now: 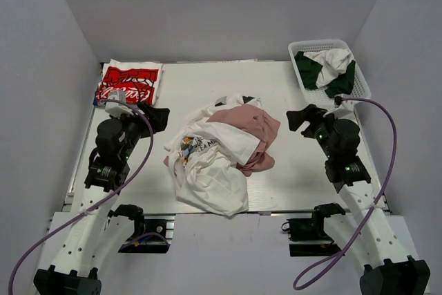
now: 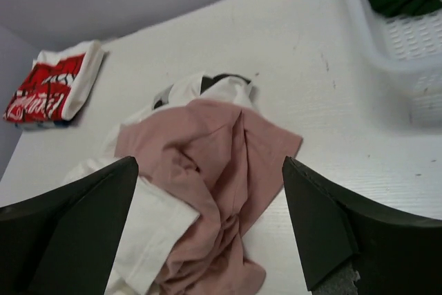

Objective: Fold and stack the t-shirts

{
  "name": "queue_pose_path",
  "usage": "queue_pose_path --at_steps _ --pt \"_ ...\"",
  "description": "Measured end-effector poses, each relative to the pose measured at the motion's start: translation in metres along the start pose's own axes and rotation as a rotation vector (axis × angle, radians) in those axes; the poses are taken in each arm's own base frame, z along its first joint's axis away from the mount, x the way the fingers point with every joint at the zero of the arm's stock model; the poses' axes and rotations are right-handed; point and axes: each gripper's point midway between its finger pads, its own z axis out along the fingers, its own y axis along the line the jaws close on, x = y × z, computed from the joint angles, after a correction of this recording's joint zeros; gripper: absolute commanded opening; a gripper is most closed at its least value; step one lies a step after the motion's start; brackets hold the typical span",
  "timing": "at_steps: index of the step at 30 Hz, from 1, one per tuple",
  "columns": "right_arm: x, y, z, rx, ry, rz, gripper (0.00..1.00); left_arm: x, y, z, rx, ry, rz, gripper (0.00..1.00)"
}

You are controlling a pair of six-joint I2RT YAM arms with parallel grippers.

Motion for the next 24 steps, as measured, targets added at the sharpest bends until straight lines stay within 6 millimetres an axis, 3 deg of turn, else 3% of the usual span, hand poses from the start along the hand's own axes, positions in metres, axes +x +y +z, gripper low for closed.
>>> queue_pose_path --at_steps 3,6,8,10,11,16,18,20,24 --pt "0.015 0.007 -0.002 -0.049 0.07 -0.009 0.91 0.005 0.005 0.0 -0.023 0.012 -0.022 1.0" --pt "0.027 0.026 -0.002 -0.16 0.145 -0.033 0.91 0.011 0.013 0.003 -0.063 0.035 -0.041 1.0" --pt "0.038 0.043 0.003 -0.229 0.216 -0.052 0.91 0.016 0.02 0.004 -0.1 0.047 -0.053 1.0" --pt "0.055 0.078 0.013 -0.324 0.302 -0.106 0.91 0.019 0.028 0.005 -0.142 0.054 -0.061 1.0" --pt "0.06 0.084 0.015 -0.34 0.319 -0.116 0.91 0.021 0.032 0.005 -0.162 0.058 -0.065 1.0" --pt "0.155 0.192 0.004 -0.558 0.57 -0.337 0.91 0.024 0.053 0.003 -0.276 0.048 -0.077 1.0" --pt "0.193 0.222 -0.004 -0.604 0.635 -0.42 0.91 0.023 0.059 0.001 -0.317 0.034 -0.084 1.0" --pt "0.225 0.232 -0.011 -0.615 0.686 -0.486 0.91 0.022 0.066 -0.001 -0.359 0.021 -0.091 1.0" --pt "0.272 0.221 -0.012 -0.552 0.755 -0.582 0.91 0.021 0.077 -0.004 -0.417 0.002 -0.099 1.0"
